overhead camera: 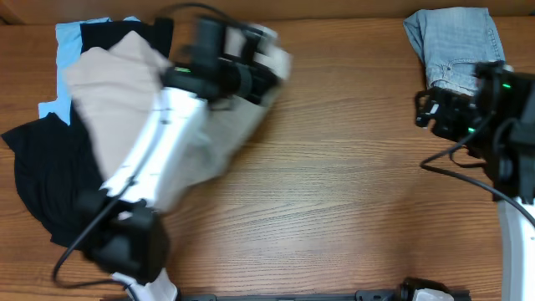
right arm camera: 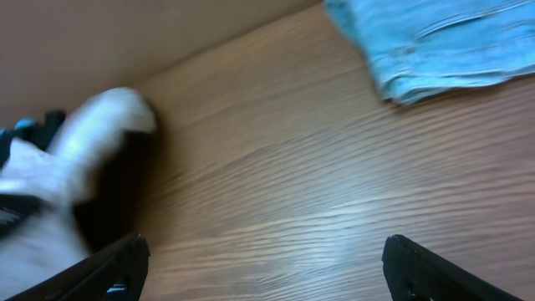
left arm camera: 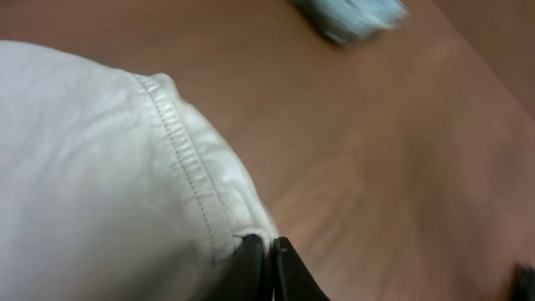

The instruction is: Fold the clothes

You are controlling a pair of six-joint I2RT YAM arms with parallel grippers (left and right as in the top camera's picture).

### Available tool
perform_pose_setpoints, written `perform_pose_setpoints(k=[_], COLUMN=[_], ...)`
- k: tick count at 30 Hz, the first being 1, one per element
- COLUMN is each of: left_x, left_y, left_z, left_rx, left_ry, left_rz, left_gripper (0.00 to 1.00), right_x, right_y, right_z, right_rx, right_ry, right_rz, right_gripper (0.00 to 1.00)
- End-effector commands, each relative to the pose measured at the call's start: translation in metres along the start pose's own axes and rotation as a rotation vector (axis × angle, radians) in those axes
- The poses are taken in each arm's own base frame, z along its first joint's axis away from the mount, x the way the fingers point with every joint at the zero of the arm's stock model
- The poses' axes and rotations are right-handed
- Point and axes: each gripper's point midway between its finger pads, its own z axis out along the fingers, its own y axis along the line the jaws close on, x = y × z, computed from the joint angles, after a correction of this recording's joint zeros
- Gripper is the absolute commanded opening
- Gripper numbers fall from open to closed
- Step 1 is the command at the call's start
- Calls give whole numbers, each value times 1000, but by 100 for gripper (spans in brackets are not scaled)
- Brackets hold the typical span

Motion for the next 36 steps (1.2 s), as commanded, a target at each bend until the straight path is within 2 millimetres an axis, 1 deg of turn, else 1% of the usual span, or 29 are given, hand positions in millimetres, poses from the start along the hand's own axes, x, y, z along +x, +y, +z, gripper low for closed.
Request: perform_pose_setpoints(k=[1, 2, 4, 5, 6, 8, 9, 11, 13, 15, 17, 18, 19, 23, 24, 26, 29, 33, 34, 36], left_x=[27, 34, 46, 49, 52, 51, 48, 36, 19, -1, -20, -27, -34, -48, -48, -43, -29, -5, 1, 9], left_y=[-66, -79, -97, -101, -104, -103, -103, -94, -79, -60, -37, -28, -15, 20, 31, 48, 71, 104, 110, 120], left_z=[67, 83, 107, 114, 120, 121, 117, 107, 91, 67, 35, 22, 4, -43, -53, -66, -81, -103, -109, -118], left_rx=[149, 174, 208, 213, 211, 197, 193, 164, 117, 62, 3, -20, -51, -131, -161, -209, -260, -373, -396, -423], left_ry=[93, 108, 125, 129, 133, 128, 122, 106, 90, 72, 54, 47, 39, 19, 19, 32, 68, 130, 144, 160], left_rz=[90, 112, 146, 156, 165, 171, 172, 156, 115, 61, 12, -7, -33, -96, -118, -156, -209, -289, -307, -343], left_gripper=[24, 29, 44, 58, 73, 97, 100, 100, 100, 100, 100, 100, 100, 100, 100, 100, 100, 100, 100, 100], right_x=[-15, -15, -17, -17, -17, -18, -18, -18, -17, -15, -10, -7, -2, 22, 32, 51, 79, 120, 131, 147], right_y=[-9, -12, -17, -20, -21, -24, -25, -25, -25, -24, -23, -23, -21, -25, -25, -22, -11, 9, 13, 20], right_z=[-23, -26, -32, -34, -36, -39, -39, -39, -38, -35, -28, -24, -18, 10, 21, 37, 63, 94, 102, 114], right_rx=[26, 35, 48, 54, 59, 67, 69, 70, 64, 54, 39, 28, 12, -4, -4, -9, -28, -55, -54, -58], right_ry=[-75, -84, -98, -104, -108, -114, -114, -114, -109, -94, -60, -37, -5, 147, 201, 291, 416, 558, 590, 627], right_rz=[10, 18, 28, 26, 22, 22, 23, 25, 26, 29, 38, 45, 54, 97, 104, 106, 81, 27, 23, 21], right_gripper=[94, 94, 95, 96, 96, 96, 97, 97, 97, 97, 97, 97, 97, 93, 91, 88, 84, 79, 79, 79])
